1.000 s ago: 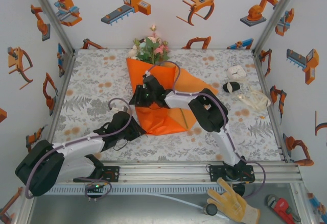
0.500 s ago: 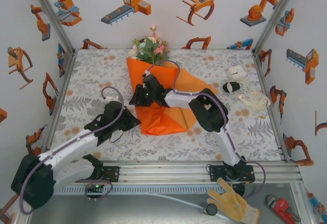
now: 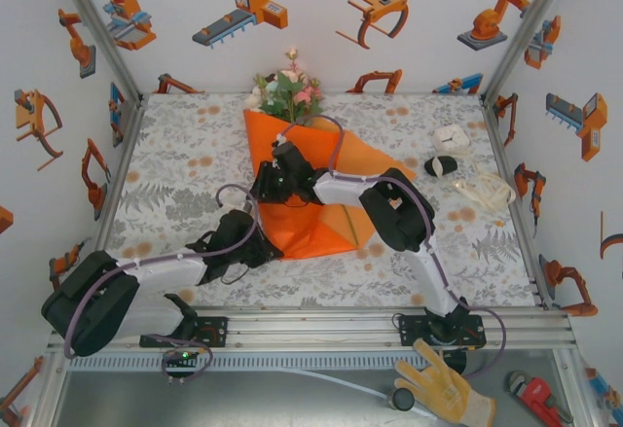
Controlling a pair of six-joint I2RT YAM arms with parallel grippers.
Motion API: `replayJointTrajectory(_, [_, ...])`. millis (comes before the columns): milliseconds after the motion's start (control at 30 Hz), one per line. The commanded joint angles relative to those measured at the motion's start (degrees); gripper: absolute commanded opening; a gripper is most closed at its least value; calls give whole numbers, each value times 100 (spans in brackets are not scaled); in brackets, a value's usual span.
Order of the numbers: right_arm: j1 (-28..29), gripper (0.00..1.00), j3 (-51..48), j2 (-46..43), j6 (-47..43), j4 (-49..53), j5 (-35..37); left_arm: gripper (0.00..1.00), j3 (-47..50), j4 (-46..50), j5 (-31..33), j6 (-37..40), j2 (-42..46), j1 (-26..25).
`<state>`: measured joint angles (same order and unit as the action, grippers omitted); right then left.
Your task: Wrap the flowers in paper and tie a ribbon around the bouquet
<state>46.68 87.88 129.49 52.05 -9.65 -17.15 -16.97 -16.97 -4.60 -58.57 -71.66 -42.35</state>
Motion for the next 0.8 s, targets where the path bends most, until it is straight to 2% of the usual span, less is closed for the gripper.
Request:
replayJointTrajectory(0, [-37, 44, 86, 85, -37, 20, 5, 0, 438, 354, 507, 143, -67, -16])
replayJointTrajectory(100, [-36, 44, 122, 103, -63, 80, 1, 2, 505, 245, 287, 270, 330, -27])
replayJointTrajectory(167, [-36, 44, 146, 96, -89, 104, -8, 8, 432, 381, 262, 442, 1010, -21])
replayJointTrajectory(267, [-40, 44, 114, 61, -89, 104, 25, 14, -26, 1346, 927, 993, 2172, 34])
replayJointTrajectory(333, [-38, 44, 90, 62, -81, 95, 23, 14, -184, 1558, 1052, 1228, 2435, 378])
replayJointTrajectory(400, [-36, 44, 89, 89, -75, 95, 10, 14, -204, 1308, 484, 1303, 2234, 987])
replayJointTrajectory(467, [-36, 44, 89, 98, -64, 95, -7, 12, -172, 838, -17, 1310, 1836, 1313])
replayJointTrajectory(567, [-36, 44, 111, 104, -64, 101, -20, 11, -252, 135, -680, 1392, 1107, 1374])
replayJointTrajectory(767, [-36, 44, 135, 136, -64, 148, -8, 8, 197, -983, -1126, 924, 212, 1306])
